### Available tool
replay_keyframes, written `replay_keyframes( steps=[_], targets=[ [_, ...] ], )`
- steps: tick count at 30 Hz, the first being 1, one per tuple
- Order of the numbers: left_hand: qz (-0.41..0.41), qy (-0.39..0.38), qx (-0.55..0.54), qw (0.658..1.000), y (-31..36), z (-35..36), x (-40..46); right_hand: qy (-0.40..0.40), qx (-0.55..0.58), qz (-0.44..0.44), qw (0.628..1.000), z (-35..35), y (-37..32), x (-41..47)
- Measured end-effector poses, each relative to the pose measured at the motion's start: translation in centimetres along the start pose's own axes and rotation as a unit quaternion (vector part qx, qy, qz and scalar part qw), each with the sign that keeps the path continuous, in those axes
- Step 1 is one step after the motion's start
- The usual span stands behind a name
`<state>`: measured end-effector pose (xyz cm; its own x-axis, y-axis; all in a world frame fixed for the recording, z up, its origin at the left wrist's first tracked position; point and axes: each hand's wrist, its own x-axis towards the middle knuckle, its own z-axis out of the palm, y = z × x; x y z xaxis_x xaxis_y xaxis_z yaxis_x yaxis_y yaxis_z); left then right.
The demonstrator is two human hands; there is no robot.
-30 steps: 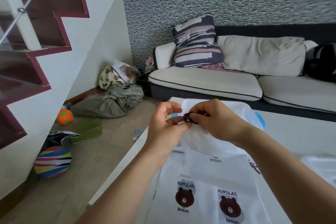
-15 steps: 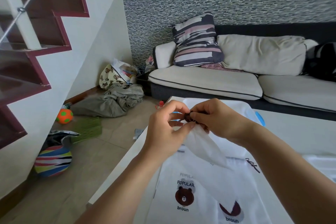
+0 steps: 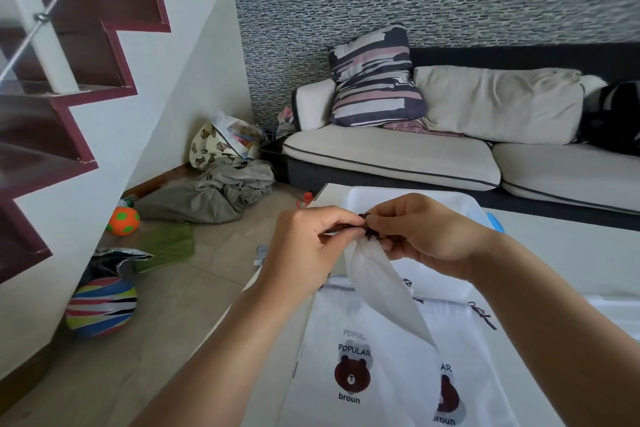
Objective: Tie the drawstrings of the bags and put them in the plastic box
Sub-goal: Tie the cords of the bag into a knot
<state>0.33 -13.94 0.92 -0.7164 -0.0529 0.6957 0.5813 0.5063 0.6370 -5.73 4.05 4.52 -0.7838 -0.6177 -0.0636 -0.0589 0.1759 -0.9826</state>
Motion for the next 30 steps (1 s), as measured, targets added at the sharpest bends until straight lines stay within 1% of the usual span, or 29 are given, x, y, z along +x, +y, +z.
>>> replay_keyframes(
  steps=[2, 4, 7, 9, 13, 19, 24, 30],
  targets=[
    [0.029, 0.0, 0.016, 0.999, -0.1, 0.0, 0.0, -0.007, 0.041, 0.006, 0.999, 0.0, 0.0, 0.1],
    [0.021, 0.021, 0.003, 1.0, -0.1, 0.4, -0.1, -0.013, 0.086, 0.003, 0.996, 0.2, -0.3, 0.0],
    [-0.081, 0.07, -0.108, 0.988, -0.2, 0.8, 0.0, -0.012, 0.171, -0.011, 0.985, 0.0, -0.9, -0.4],
    [-0.124, 0.074, -0.153, 0.978, -0.4, 0.8, 0.1, -0.008, 0.192, -0.015, 0.981, -0.3, -1.0, -0.5],
    [-0.124, 0.065, -0.128, 0.982, -0.6, 0.7, 0.1, 0.007, 0.183, -0.017, 0.983, -0.7, -0.9, -0.7],
    [-0.128, 0.069, -0.114, 0.983, -1.0, 0.2, 0.4, 0.025, 0.121, -0.014, 0.992, -2.1, -1.3, -1.4],
    [-0.15, 0.117, -0.145, 0.971, -1.2, 0.2, 0.5, 0.044, 0.103, -0.026, 0.993, -2.4, -1.6, -1.7],
    [-0.189, 0.137, -0.2, 0.951, -0.5, 0.8, 0.6, 0.07, 0.09, -0.033, 0.993, -2.4, -1.2, -1.3]
  ],
)
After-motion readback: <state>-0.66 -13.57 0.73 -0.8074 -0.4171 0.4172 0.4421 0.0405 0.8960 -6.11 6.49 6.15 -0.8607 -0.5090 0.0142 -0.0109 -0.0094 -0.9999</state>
